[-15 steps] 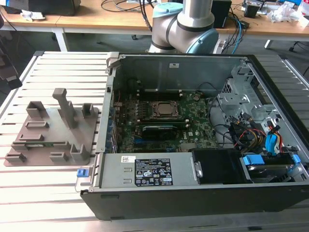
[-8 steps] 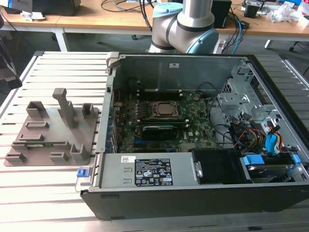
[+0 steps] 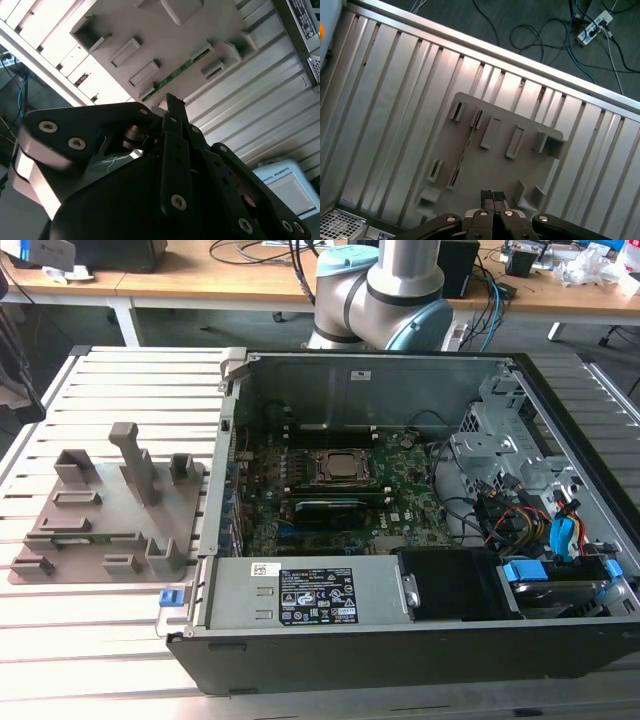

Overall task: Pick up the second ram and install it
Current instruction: 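Pick up the second ram and move it above second insertion slot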

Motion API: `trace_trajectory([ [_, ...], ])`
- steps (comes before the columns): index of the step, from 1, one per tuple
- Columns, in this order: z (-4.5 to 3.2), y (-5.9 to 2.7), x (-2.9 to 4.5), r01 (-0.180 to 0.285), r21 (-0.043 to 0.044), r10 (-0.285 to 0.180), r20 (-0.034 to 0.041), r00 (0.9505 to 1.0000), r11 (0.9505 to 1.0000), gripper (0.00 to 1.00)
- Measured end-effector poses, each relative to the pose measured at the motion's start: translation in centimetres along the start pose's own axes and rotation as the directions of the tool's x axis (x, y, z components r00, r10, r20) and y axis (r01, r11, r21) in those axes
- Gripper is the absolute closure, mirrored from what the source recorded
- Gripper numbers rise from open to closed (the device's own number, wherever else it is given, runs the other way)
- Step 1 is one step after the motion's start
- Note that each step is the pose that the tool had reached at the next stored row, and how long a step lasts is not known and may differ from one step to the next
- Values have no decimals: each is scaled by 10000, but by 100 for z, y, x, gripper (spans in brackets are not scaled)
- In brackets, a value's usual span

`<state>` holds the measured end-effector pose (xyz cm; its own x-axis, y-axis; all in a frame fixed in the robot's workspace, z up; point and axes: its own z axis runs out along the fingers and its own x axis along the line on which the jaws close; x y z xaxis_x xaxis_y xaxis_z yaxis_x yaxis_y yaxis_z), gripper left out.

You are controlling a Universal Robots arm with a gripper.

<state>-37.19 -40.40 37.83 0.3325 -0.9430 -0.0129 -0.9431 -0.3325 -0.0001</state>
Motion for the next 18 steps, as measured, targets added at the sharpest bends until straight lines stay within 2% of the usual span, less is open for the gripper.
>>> trace_trajectory([
  [3, 0, 0, 0, -453, 4, 453, -2, 9990, 9990, 89],
  [5, 0, 0, 0, -943, 9, 943, -4, 9955, 9955, 89],
  [6, 0, 0, 0, -1333, 15, 1333, -4, 9911, 9911, 89],
  [9, 0, 0, 0, -2084, 24, 2084, -2, 9780, 9780, 89],
  [12, 0, 0, 0, -2832, 35, 2832, 1, 9591, 9590, 89],
  [13, 0, 0, 0, -2957, 36, 2957, 1, 9553, 9553, 89],
  [14, 0, 0, 0, -3161, 38, 3161, 2, 9487, 9487, 89],
  [15, 0, 0, 0, -3452, 42, 3452, 3, 9385, 9385, 89],
  [18, 0, 0, 0, -3494, 43, 3494, 3, 9370, 9370, 89],
])
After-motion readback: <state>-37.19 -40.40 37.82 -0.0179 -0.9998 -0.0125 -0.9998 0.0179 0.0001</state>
